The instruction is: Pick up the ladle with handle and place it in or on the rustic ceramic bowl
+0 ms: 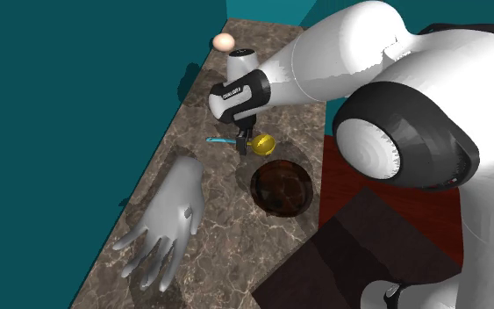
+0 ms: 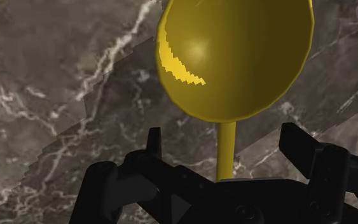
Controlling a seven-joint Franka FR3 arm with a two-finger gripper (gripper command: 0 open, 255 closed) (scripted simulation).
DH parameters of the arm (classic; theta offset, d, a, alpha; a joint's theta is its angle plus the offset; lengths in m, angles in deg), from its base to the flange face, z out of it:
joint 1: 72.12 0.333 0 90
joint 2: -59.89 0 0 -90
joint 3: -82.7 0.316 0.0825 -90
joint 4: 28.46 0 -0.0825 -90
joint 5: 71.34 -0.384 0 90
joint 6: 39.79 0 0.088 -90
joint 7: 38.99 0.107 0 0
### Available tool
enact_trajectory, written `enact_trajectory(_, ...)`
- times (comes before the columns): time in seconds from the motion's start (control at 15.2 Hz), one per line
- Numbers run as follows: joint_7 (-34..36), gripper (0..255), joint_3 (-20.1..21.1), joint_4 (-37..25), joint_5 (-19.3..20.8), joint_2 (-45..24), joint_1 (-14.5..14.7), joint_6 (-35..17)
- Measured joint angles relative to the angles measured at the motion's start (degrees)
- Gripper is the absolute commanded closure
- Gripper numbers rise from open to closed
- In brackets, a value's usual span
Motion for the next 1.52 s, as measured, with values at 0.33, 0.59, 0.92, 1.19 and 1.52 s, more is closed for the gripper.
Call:
enact_trajectory(0.33,0.0,255,0.0,0.0,0.0,0.0,0.0,0.0)
enact_trajectory(0.59,0.0,255,0.0,-0.1,0.0,0.0,0.0,0.0)
enact_trajectory(0.92,0.0,255,0.0,0.0,0.0,0.0,0.0,0.0)
enact_trajectory(1.19,0.2,255,-0.2,0.4,0.3,1.9,0.2,1.4)
enact_trajectory(1.52,0.7,255,-0.5,0.8,0.7,4.6,0.4,3.8)
